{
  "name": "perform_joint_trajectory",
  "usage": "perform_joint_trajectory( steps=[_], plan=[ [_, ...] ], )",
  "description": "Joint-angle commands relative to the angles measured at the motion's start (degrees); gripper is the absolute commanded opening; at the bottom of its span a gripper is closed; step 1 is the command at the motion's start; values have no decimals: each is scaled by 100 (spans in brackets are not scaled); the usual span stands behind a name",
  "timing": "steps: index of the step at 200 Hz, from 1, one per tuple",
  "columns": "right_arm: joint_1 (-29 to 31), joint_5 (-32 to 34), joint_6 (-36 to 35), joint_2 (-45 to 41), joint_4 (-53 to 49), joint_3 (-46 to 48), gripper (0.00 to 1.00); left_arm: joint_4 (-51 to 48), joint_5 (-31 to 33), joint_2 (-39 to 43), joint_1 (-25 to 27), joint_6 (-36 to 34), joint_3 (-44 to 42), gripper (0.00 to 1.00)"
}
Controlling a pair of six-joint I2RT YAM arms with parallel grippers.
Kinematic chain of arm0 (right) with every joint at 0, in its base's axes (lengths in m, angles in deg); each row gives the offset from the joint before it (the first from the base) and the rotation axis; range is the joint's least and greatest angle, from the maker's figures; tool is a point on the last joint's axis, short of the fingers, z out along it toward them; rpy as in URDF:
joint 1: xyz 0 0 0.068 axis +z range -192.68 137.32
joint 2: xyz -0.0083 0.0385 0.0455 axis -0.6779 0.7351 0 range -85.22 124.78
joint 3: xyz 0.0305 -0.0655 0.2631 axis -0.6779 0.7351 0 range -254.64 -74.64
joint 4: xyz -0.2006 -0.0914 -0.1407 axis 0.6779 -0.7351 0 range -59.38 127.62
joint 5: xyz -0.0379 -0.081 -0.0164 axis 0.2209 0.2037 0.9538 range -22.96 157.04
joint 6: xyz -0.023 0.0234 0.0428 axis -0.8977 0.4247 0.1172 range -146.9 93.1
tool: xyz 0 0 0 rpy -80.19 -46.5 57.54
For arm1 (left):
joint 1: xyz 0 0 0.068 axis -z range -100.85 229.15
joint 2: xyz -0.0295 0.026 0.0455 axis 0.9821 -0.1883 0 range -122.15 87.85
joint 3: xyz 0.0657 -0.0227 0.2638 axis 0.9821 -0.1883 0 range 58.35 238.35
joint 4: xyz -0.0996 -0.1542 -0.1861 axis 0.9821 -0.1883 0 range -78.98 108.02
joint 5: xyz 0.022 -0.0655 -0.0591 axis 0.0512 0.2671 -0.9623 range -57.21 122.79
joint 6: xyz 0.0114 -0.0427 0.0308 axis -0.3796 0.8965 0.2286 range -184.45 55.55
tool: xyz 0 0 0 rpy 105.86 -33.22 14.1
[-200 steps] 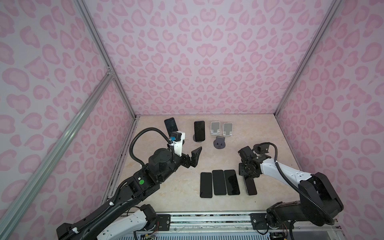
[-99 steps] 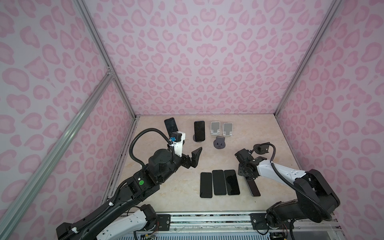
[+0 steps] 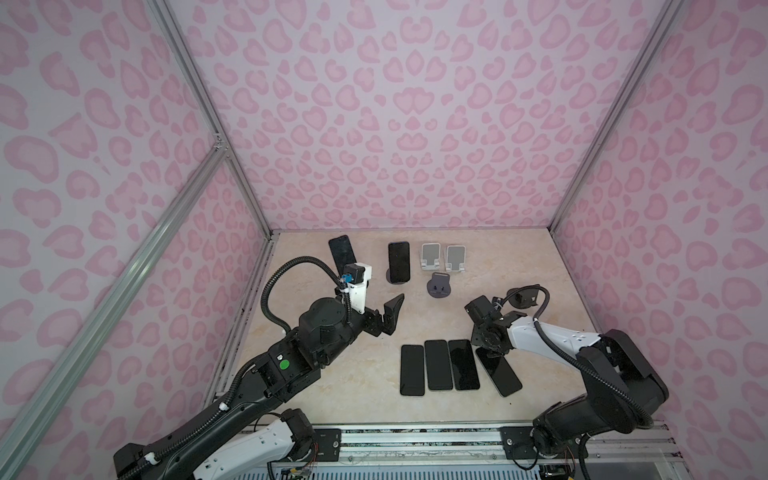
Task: Remove the phone from the phone stand
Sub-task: 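Open right gripper, release the phone flat, and pull back toward the robot, then reach left gripper to the blue-edged phone on its stand while right gripper rises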
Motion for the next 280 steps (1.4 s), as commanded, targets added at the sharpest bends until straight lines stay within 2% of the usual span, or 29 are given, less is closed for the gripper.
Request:
perform_joint_trajectory(
  steps=[1, 46, 53, 62, 75, 82, 95, 103, 107, 115, 119, 137, 177, 195, 232, 280],
  plan=[
    [12, 140, 11, -8, -104, -100, 64, 66, 34, -12, 15, -36, 13, 99],
    [-253, -362, -810, -1105, -610, 132, 79, 65, 54, 31, 48, -70, 17, 99],
    [-423, -490, -811, -1373, -624, 322, 81, 53, 37, 39, 47, -78, 18, 99],
    [-734, -853, -799, -1799, -519, 642, 97, 49, 35, 47, 49, -79, 25, 99],
    [-1213, -1353, -655, -2409, -239, 1176, 98, 50, 25, 51, 64, -80, 19, 99],
    [-1406, -1412, -505, -2721, -76, 1464, 98, 55, 13, 46, 65, -80, 26, 99],
    [-1764, -1287, -268, -3264, -93, 1819, 87, 40, 11, 22, 74, -77, 26, 99],
    [-2096, -1236, -175, -3504, -215, 1944, 72, 41, 2, 16, 74, -81, 27, 99],
    [-2262, -1224, -143, -3588, -285, 1993, 62, 40, -4, 10, 74, -73, 32, 99],
    [-2551, -1230, -80, -3716, -406, 2073, 18, 40, -21, -10, 79, -71, 38, 99],
    [-2678, -1217, 1, -3774, -529, 2111, 0, 42, -30, -12, 82, -68, 38, 99],
    [-2963, -1518, 152, -3951, -646, 2330, 0, 29, -71, -35, 83, -61, 61, 99],
    [-2871, -1849, 600, -3980, -845, 2629, 0, -11, -95, -36, 82, -38, 92, 99],
    [-2478, -1945, 878, -4032, -845, 2594, 0, -7, -100, -9, 82, -30, 92, 99],
    [-1352, -1717, 1585, -3778, -679, 2375, 0, -20, -84, -2, 93, -41, 97, 99],
    [-1136, -1807, 1859, -3791, -219, 2590, 0, -10, -15, 22, 91, -70, 89, 99]
  ],
)
